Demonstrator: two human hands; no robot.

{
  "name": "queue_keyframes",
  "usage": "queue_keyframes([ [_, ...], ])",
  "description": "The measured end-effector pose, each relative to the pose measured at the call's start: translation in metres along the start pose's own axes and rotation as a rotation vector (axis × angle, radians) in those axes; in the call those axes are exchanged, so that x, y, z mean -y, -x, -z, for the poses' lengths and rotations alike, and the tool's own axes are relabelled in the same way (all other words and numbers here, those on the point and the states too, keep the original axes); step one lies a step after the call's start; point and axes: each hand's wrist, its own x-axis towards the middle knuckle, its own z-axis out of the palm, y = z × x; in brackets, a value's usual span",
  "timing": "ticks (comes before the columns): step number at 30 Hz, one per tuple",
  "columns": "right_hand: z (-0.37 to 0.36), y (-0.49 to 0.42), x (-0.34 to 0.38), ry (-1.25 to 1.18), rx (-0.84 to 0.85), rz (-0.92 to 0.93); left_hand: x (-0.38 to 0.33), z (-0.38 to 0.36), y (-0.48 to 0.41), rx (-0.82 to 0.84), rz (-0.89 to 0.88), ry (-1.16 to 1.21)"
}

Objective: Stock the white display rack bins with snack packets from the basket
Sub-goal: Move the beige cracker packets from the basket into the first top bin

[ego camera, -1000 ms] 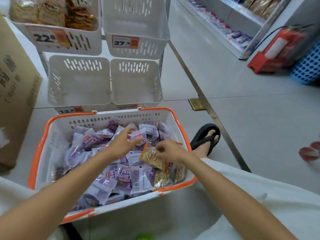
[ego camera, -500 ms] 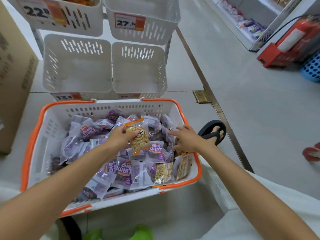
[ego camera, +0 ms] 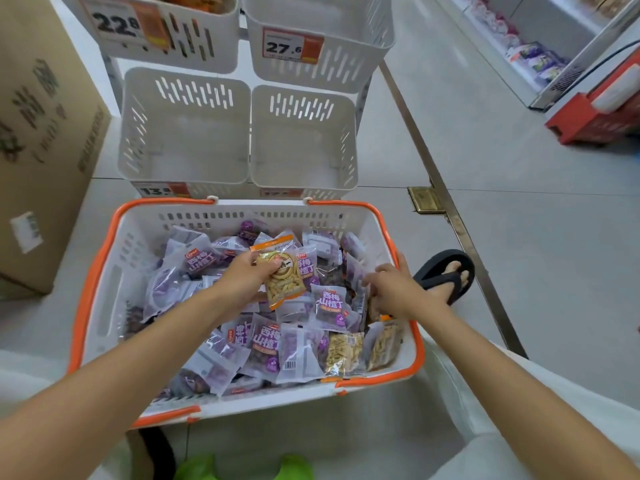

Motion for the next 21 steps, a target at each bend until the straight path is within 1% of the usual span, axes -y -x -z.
queue_keyframes([
  [1,0.005,0.002,-0.001,-0.136,-0.094,0.002,0.000,0.001,0.000,0.000,0.001,-0.004],
  [4,0.039,0.009,-0.002,-0.696,-0.337,-0.077,-0.003,-0.001,0.002,-0.006,-0.002,-0.006],
  [6,0.066,0.013,0.005,-0.958,-0.533,-0.106,-0.008,-0.006,0.004,-0.017,0.002,0.000],
  [7,0.078,0.015,0.014,-1.065,-0.609,-0.106,-0.011,-0.009,0.005,0.003,0.006,0.026],
  [8,0.086,0.014,0.026,-1.172,-0.645,-0.108,-0.015,-0.012,0.007,0.047,0.009,0.079],
  [10,0.095,0.007,0.057,-1.339,-0.616,-0.117,-0.023,-0.020,0.013,0.171,0.013,0.207],
  [12,0.093,-0.004,0.083,-1.378,-0.537,-0.119,-0.031,-0.027,0.016,0.218,-0.041,0.250],
  [13,0.091,-0.007,0.092,-1.365,-0.497,-0.103,-0.033,-0.028,0.015,0.188,-0.072,0.237],
  [16,0.099,-0.003,0.101,-1.358,-0.373,0.002,-0.039,-0.022,0.007,0.016,-0.123,0.240],
  [18,0.105,0.003,0.100,-1.196,-0.364,0.127,-0.042,-0.018,0.004,0.000,-0.105,0.284],
  [20,0.107,0.008,0.102,-1.031,-0.357,0.205,-0.045,-0.021,0.005,0.012,-0.113,0.254],
  [21,0.107,0.010,0.104,-0.996,-0.331,0.226,-0.047,-0.025,0.005,0.001,-0.136,0.221],
])
